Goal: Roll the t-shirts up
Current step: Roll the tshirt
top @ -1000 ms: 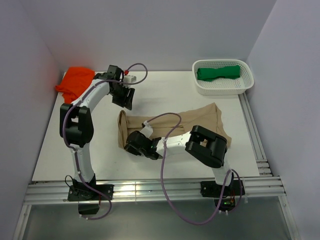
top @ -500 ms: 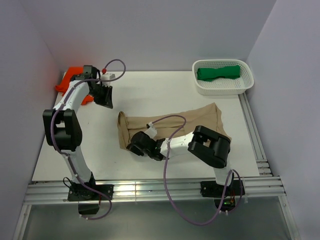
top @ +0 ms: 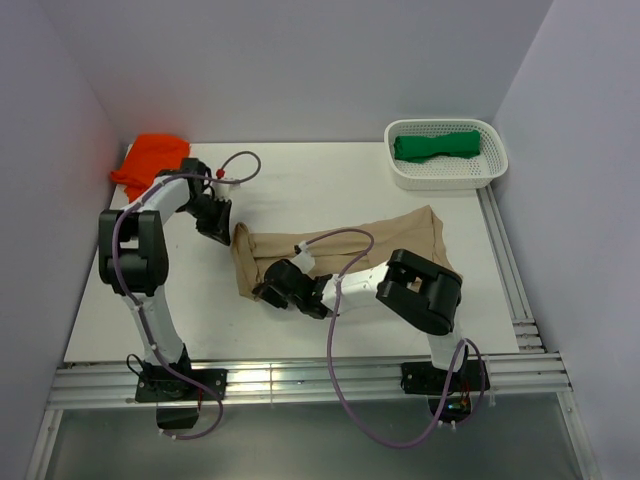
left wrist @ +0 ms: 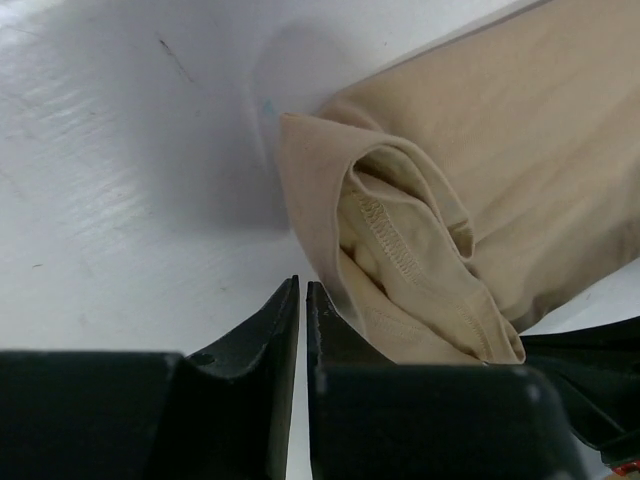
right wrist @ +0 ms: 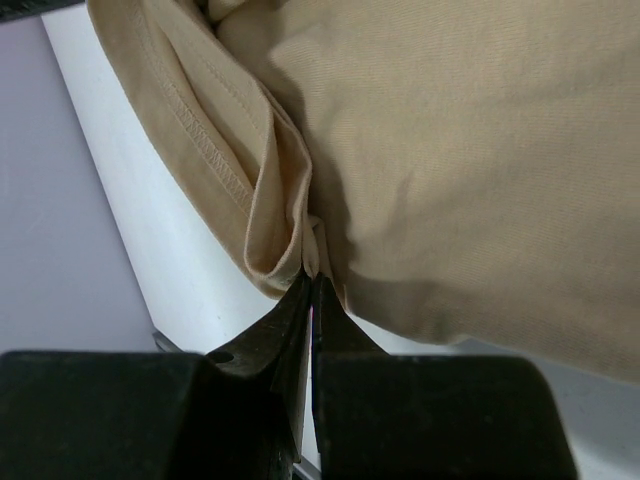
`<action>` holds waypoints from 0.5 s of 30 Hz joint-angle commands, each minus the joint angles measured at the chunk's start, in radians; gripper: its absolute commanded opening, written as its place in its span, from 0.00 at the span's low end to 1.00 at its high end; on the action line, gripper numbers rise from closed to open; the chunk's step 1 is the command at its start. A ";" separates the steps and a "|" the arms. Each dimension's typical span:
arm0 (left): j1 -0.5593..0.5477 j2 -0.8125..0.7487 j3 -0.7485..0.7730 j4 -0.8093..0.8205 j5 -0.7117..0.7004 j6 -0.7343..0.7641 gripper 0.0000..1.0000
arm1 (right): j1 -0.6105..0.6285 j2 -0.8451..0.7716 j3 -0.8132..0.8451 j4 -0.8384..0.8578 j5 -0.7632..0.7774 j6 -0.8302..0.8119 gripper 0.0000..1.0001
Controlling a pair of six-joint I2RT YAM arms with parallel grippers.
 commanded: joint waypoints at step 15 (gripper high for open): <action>-0.092 0.024 0.069 0.024 0.037 -0.045 0.18 | -0.012 -0.076 0.004 -0.049 0.057 -0.016 0.06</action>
